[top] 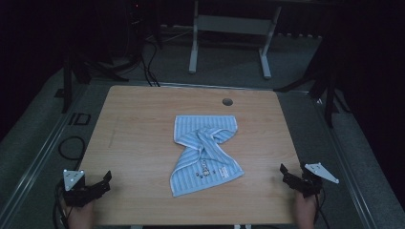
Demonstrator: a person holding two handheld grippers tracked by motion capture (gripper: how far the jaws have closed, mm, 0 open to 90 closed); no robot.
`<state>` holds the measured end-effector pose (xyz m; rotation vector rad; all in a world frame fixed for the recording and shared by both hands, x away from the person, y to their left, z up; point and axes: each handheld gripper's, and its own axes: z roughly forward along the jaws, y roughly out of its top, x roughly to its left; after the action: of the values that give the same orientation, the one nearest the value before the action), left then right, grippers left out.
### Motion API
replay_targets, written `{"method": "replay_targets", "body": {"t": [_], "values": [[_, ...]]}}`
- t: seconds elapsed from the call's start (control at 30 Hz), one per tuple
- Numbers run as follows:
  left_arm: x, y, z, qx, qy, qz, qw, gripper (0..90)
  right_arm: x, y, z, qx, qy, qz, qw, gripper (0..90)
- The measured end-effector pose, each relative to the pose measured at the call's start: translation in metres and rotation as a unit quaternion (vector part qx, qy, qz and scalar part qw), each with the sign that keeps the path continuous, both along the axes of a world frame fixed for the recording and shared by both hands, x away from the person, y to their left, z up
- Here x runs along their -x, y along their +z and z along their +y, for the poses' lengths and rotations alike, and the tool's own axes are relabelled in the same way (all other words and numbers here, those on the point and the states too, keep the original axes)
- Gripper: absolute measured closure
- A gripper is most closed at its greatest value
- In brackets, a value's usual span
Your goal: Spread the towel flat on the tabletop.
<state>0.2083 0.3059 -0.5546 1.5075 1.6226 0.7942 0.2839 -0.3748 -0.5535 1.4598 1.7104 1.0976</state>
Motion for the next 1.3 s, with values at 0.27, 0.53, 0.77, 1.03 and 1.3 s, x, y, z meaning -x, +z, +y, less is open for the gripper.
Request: {"method": "replay_targets", "body": {"t": [0.27, 0.53, 0.77, 1.03, 1.3], "values": [[-0.003, 0.002, 0.004, 0.008, -0.052, 0.052, 0.9973, 2.7, -0.001, 0.0, 0.003, 0.003, 0.016, 0.016, 0.9997, 14.3], [0.0, 0.004, 0.005, 0.012, -0.115, 0.113, 0.9868, 2.5, -0.006, -0.001, -0.005, -0.038, 0.069, 0.047, 0.9958, 14.3], [-0.009, 0.011, -0.016, -0.023, -0.163, 0.162, 0.9731, 2.5, -0.014, 0.006, 0.004, -0.012, 0.133, 0.122, 0.9836, 13.4], [-0.029, 0.015, -0.039, -0.055, -0.176, 0.203, 0.9616, 4.0, -0.028, 0.024, 0.035, 0.047, 0.205, 0.169, 0.963, 12.9], [-0.049, 0.033, -0.076, -0.072, -0.241, 0.211, 0.9445, 4.3, -0.05, 0.037, 0.07, 0.1, 0.267, 0.22, 0.9329, 17.8]]}}
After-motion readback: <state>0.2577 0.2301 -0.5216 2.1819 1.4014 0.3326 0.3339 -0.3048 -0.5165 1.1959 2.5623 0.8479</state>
